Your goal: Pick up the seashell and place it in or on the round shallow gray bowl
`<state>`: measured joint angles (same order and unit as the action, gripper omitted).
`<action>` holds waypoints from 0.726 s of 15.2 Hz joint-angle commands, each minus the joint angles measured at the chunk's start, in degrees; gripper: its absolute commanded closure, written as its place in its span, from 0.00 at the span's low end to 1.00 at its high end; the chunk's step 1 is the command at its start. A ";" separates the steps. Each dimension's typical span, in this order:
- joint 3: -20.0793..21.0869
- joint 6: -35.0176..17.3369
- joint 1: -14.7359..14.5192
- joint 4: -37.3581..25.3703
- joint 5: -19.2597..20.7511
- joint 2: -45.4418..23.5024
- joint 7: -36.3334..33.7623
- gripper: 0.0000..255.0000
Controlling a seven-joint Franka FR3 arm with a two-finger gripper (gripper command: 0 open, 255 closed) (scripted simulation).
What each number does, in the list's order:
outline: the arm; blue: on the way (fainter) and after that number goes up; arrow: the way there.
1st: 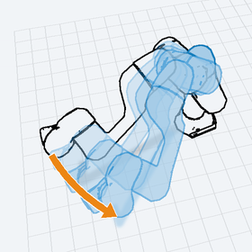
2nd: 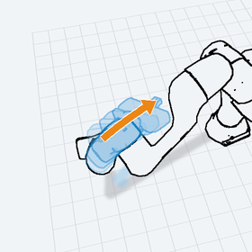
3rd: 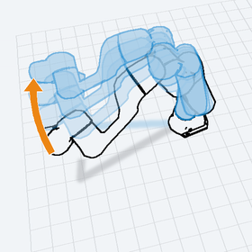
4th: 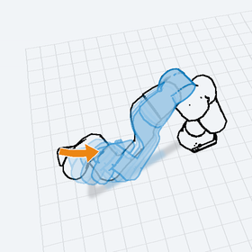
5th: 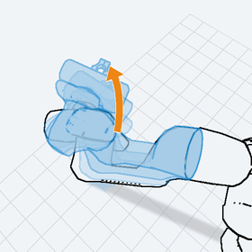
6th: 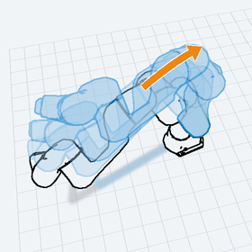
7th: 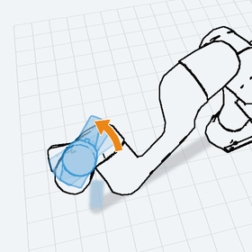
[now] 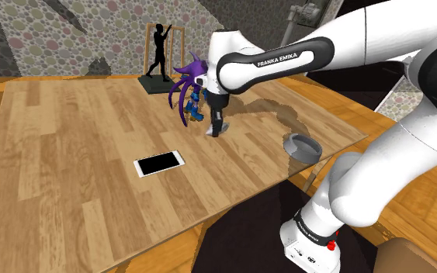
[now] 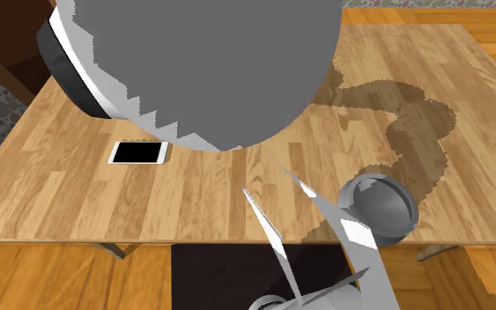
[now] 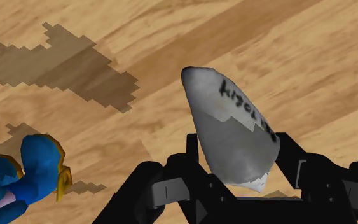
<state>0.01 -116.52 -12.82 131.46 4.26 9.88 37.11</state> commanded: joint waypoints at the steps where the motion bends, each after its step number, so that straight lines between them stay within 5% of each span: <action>1: 0.10 1.62 -0.09 -0.81 -0.09 0.79 -0.04 1.00; 6: 0.12 5.34 -0.12 -3.29 -0.22 2.03 0.21 1.00; 11: -3.17 4.98 2.37 4.66 1.48 9.99 5.05 1.00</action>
<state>-2.42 -111.52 -11.02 134.51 5.30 18.20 41.05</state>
